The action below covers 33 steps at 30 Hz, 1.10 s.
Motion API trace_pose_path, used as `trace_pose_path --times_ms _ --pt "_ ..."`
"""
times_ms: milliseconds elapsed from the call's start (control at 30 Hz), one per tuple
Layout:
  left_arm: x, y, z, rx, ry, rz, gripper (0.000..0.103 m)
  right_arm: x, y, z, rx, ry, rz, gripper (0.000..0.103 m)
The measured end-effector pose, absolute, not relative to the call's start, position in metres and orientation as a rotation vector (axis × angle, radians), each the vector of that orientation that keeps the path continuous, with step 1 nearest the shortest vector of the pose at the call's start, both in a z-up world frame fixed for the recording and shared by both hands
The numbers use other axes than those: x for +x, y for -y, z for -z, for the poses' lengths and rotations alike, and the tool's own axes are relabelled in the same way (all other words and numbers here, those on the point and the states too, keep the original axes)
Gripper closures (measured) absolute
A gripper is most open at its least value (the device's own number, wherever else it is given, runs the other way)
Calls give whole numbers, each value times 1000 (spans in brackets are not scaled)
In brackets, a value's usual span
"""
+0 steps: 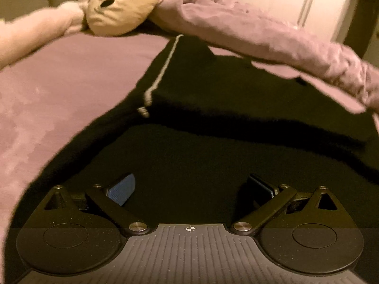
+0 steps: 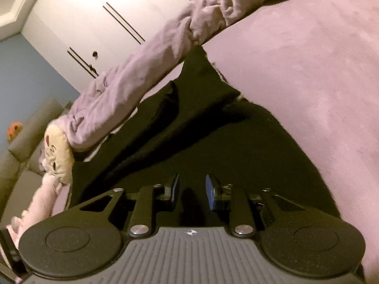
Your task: Fold small clothes
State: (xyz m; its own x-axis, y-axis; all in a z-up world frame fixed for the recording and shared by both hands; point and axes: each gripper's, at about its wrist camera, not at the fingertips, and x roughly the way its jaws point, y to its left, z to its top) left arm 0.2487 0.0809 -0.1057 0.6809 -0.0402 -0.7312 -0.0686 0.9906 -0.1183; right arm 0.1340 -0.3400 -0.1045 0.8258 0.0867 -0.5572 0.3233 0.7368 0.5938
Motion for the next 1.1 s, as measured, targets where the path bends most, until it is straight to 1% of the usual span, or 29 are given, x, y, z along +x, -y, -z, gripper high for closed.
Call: trace_pose_path --times_ms 100,267,333,467,567,633,700,800,867,900,933,967,1000,1033,1067,1100 --pt "231 -86 101 -70 -827 -31 0 121 339 93 712 -603 178 78" --pt "186 -120 91 -158 -838 -61 0 75 335 75 666 -624 225 63" --pt "169 -137 91 -160 -845 -93 0 51 336 70 643 -637 257 46" --pt "143 -167 91 -149 -878 -144 0 14 344 67 657 -676 278 45" --pt "128 -186 92 -196 -896 -180 0 -4 345 63 645 -687 306 45" --pt "123 -197 99 -242 -940 -171 0 -11 343 59 595 -694 340 42" --pt "118 -201 103 -244 -968 -138 0 -9 347 64 605 -750 310 41" --pt "114 -203 101 -220 -969 -112 0 -7 350 74 628 -823 259 41" --pt "111 -205 102 -260 -967 -98 0 -8 349 75 602 -831 239 41" --pt "112 -207 102 -280 -966 -94 0 -9 349 75 593 -836 227 45" --pt "112 -209 102 -296 -967 -96 3 -9 349 74 589 -841 219 54" --pt "112 -210 101 -301 -969 -101 8 -9 349 73 585 -849 217 59" --pt "112 -210 100 -295 -974 -108 13 -10 349 73 579 -856 214 67" --pt "113 -210 99 -285 -975 -109 21 -10 348 72 571 -860 205 74" --pt "115 -209 98 -274 -975 -101 30 -11 347 70 561 -863 198 76" --pt "115 -209 97 -270 -976 -89 35 -13 346 69 552 -864 192 79"
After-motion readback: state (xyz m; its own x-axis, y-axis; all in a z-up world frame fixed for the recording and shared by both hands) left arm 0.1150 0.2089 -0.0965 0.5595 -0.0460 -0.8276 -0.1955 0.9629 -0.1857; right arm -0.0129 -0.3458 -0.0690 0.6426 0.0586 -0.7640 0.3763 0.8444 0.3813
